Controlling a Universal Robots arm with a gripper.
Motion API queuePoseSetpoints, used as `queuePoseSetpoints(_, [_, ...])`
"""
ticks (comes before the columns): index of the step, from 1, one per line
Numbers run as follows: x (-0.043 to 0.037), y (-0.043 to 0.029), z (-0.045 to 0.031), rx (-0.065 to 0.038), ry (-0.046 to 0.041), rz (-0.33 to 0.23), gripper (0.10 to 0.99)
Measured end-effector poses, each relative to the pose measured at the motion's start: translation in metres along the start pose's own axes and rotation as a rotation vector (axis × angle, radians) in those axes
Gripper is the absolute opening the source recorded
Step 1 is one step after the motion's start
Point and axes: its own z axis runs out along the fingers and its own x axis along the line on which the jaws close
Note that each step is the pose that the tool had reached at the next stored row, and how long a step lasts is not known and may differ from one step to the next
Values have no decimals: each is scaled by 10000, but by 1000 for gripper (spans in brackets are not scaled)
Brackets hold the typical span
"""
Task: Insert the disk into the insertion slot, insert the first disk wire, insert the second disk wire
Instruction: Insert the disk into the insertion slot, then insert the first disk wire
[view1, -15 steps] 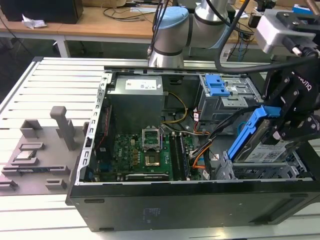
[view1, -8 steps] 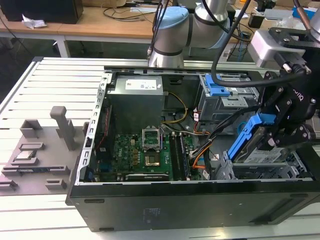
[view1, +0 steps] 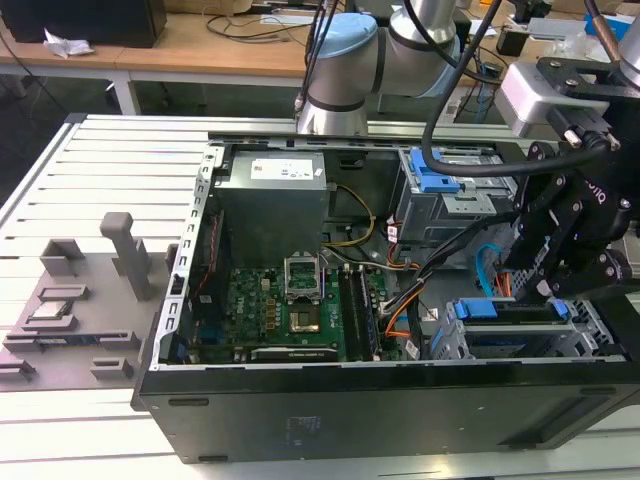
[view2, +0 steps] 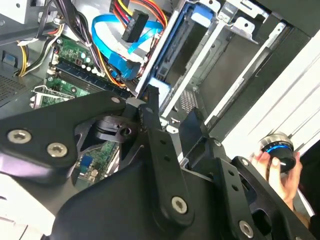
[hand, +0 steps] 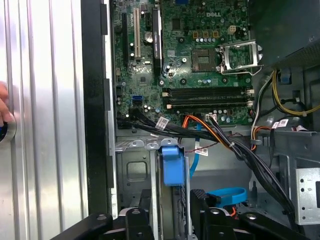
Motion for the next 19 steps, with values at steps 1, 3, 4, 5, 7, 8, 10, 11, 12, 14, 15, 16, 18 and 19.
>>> queuePoseSetpoints(1, [0, 0, 0, 0, 1, 0, 439])
queuePoseSetpoints(3, [0, 0, 0, 1, 1, 0, 439])
queuePoseSetpoints(4, [0, 0, 0, 0, 2, 0, 361])
queuePoseSetpoints(5, [0, 0, 0, 0, 2, 0, 294])
queuePoseSetpoints(7, [0, 0, 0, 0, 2, 0, 176])
queuePoseSetpoints(8, [0, 0, 0, 1, 2, 0, 118])
queuePoseSetpoints(10, [0, 0, 1, 0, 2, 0, 106])
queuePoseSetpoints(11, [0, 0, 1, 0, 2, 0, 106])
queuePoseSetpoints(12, [0, 0, 1, 0, 2, 0, 106])
queuePoseSetpoints(14, [0, 0, 1, 1, 2, 0, 106])
queuePoseSetpoints(15, [0, 0, 1, 0, 2, 0, 106])
queuePoseSetpoints(16, [0, 0, 1, 0, 2, 0, 106])
queuePoseSetpoints(18, [-2, -38, 1, 0, 0, 0, 106])
queuePoseSetpoints(19, [-3, -58, 0, 0, 1, 1, 106])
